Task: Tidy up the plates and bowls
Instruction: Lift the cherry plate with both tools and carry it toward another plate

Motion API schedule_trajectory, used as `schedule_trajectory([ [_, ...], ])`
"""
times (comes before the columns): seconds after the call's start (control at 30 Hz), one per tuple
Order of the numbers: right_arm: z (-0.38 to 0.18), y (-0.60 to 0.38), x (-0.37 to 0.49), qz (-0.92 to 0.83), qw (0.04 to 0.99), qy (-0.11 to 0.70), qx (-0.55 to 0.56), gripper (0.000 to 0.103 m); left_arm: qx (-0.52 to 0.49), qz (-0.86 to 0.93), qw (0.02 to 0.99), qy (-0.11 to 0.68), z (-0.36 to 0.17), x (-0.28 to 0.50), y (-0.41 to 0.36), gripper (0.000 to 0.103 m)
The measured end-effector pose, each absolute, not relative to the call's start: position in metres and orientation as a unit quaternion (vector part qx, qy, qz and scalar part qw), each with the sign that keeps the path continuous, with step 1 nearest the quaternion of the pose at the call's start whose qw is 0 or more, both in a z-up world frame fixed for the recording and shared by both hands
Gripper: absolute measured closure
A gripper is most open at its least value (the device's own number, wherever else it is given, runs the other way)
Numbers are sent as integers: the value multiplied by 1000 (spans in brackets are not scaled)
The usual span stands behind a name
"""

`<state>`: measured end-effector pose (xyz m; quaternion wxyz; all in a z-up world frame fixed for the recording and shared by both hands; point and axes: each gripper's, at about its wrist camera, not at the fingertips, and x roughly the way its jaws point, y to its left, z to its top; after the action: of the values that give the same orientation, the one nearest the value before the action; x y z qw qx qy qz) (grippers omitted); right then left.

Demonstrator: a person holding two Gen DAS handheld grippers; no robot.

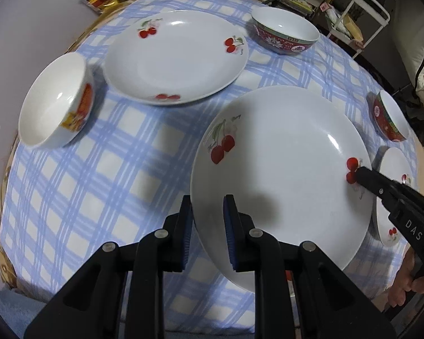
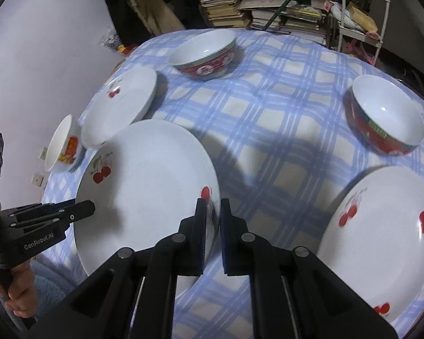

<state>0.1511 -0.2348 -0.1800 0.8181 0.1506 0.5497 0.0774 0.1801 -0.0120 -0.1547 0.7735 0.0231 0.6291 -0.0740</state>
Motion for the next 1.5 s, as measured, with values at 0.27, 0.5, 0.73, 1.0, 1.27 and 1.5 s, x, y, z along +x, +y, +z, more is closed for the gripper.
schedule_trajectory([
  [0.27,-180,-212,136,103,816,549,147,92,10,-53,768,638,-172,150,10,83],
  [0.5,-206,-193,131,105,795,585,120,92,21,-36,741,671,-209,131,13,83],
  [0.73,-222,-191,131,91,790,599,98,93,-36,-44,740,670,-208,137,24,83],
  [1.0,-222,-194,132,86,791,596,109,93,-53,-46,728,682,-219,144,26,82],
  [1.27,-224,-197,130,91,789,593,128,93,-56,-49,721,689,-228,144,28,81],
  [1.5,-225,-195,130,87,791,593,120,92,-67,-50,716,693,-232,145,25,81],
])
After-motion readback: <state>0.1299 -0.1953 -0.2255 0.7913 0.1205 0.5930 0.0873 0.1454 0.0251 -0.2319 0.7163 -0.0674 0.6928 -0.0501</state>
